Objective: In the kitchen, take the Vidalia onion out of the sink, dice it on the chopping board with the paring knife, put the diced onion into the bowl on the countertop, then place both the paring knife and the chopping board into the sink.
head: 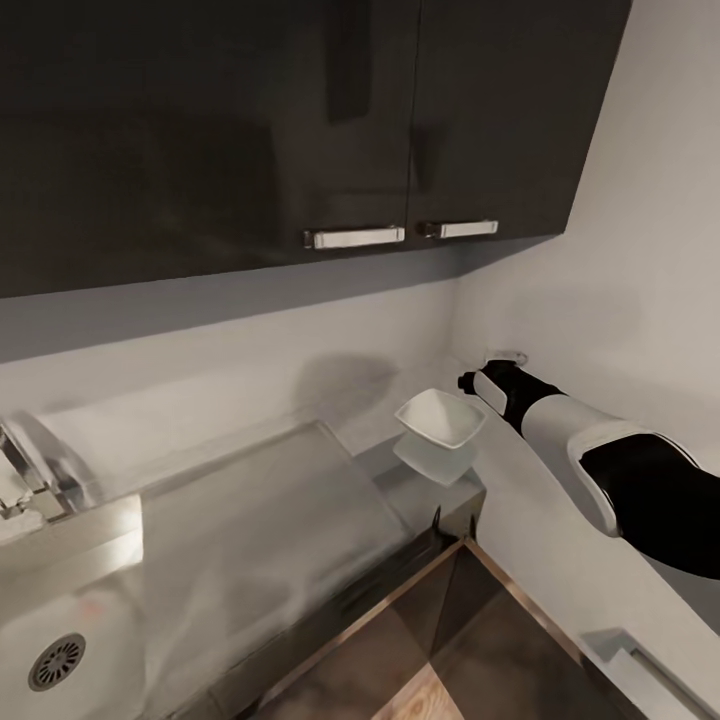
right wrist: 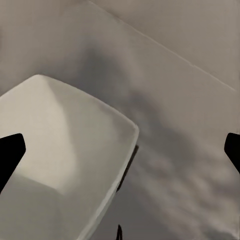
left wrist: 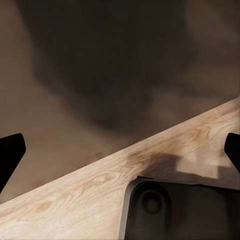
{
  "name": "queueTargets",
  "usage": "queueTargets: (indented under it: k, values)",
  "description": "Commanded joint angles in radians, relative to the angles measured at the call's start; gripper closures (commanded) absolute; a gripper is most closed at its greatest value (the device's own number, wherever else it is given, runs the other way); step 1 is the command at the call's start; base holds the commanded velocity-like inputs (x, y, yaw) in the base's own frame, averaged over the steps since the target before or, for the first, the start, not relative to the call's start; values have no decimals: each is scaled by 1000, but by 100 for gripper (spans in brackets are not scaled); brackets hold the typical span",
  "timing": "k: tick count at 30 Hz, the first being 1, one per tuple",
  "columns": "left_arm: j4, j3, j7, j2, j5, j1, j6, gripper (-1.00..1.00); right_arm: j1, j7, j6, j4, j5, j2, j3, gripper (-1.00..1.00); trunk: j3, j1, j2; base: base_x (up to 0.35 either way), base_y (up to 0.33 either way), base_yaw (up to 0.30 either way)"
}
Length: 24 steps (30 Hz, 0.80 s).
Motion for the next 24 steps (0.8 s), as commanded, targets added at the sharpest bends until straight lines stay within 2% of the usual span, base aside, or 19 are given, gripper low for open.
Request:
queueTargets:
  k: [1, 8, 16, 24]
  values:
    - [-2, -9, 6, 1, 6, 0, -1, -100, 0, -5, 6, -3, -9, -1, 9, -100, -3, 1, -2, 116, -17, 0]
    - [-2, -9, 6, 1, 6, 1, -1, -100, 1, -5, -11, 3, -9, -5, 9, -100, -14, 1, -2, 141, -106, 0]
    - [-2, -9, 6, 1, 6, 0, -1, -100, 20, -5, -45, 14, -11, -5, 9, -100, -27, 1, -2, 31, -29, 0]
    - [-2, -9, 6, 1, 6, 0, -1, -100, 36, 17, -59, 16, -67, -6, 9, -100, -40, 1, -2, 2, -1, 0]
